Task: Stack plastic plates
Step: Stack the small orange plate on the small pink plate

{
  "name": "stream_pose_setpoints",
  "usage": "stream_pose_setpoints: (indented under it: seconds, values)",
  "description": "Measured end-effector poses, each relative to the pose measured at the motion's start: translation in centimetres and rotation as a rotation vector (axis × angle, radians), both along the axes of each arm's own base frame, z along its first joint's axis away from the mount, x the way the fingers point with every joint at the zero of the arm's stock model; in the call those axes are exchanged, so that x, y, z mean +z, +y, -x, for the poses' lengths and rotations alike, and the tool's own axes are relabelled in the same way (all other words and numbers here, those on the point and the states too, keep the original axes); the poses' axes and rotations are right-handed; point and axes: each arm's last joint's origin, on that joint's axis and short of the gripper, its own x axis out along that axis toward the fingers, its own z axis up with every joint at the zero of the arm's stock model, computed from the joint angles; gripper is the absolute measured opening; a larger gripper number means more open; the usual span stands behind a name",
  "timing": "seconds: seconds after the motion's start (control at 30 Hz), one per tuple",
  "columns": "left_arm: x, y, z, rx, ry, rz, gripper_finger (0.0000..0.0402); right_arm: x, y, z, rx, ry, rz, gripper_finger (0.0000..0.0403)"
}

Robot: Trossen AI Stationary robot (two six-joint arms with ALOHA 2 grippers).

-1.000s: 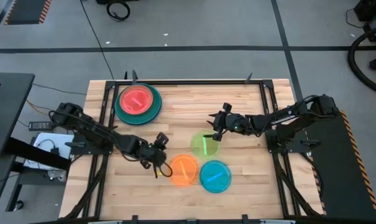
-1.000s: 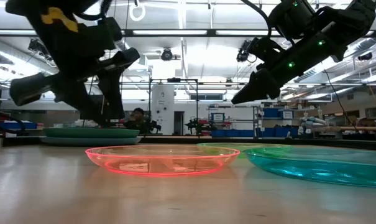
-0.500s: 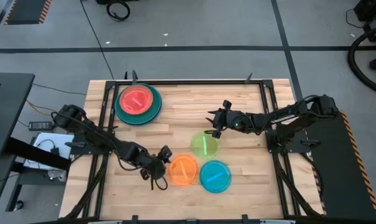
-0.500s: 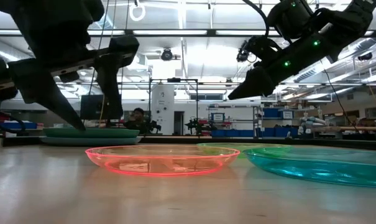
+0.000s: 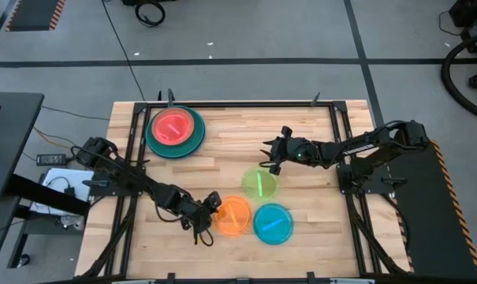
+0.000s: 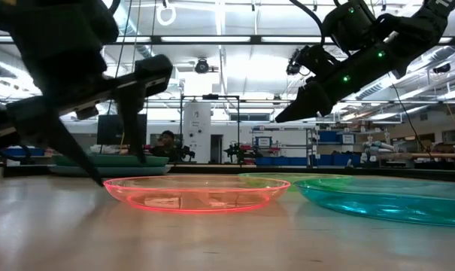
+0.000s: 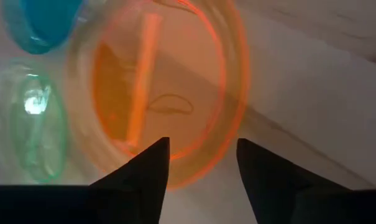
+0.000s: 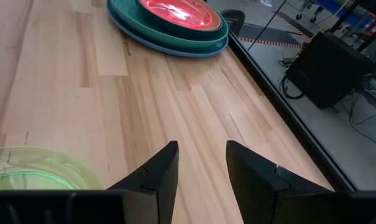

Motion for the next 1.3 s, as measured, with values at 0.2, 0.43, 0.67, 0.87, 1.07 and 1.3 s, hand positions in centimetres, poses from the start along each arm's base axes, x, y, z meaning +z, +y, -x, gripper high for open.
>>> stream_pose_setpoints:
  seconds: [0.2,0.43,0.67,0.87,1.07,1.3]
  values:
    - [-0.8,-0.3,-0.2,-0.048,0.009,-0.018,0.0176,-0.1,0.0,0.0,-0.003,0.000,-0.014,0.0145]
    - [-1.1,-0.6,-0.4,-0.076,0.002,0.012,0.0137,-0.2,0.1,0.1,-0.013,0.009,-0.037,0.0145]
    - [-1.2,-0.6,-0.4,-0.057,0.023,0.048,0.0064,-0.3,0.1,0.1,-0.015,0.009,-0.043,0.0145]
    - [-1.2,-0.6,-0.4,-0.001,0.027,0.091,0.0009,-0.3,0.1,0.1,0.006,0.008,-0.058,0.0145]
    - [-0.9,-0.6,-0.3,0.001,0.020,0.097,0.0005,-0.3,0.2,0.1,0.006,0.015,-0.058,0.0145]
    - [1.2,-0.3,0.1,0.036,-0.020,0.140,0.0003,-0.3,0.1,0.1,0.003,0.015,-0.054,0.0145]
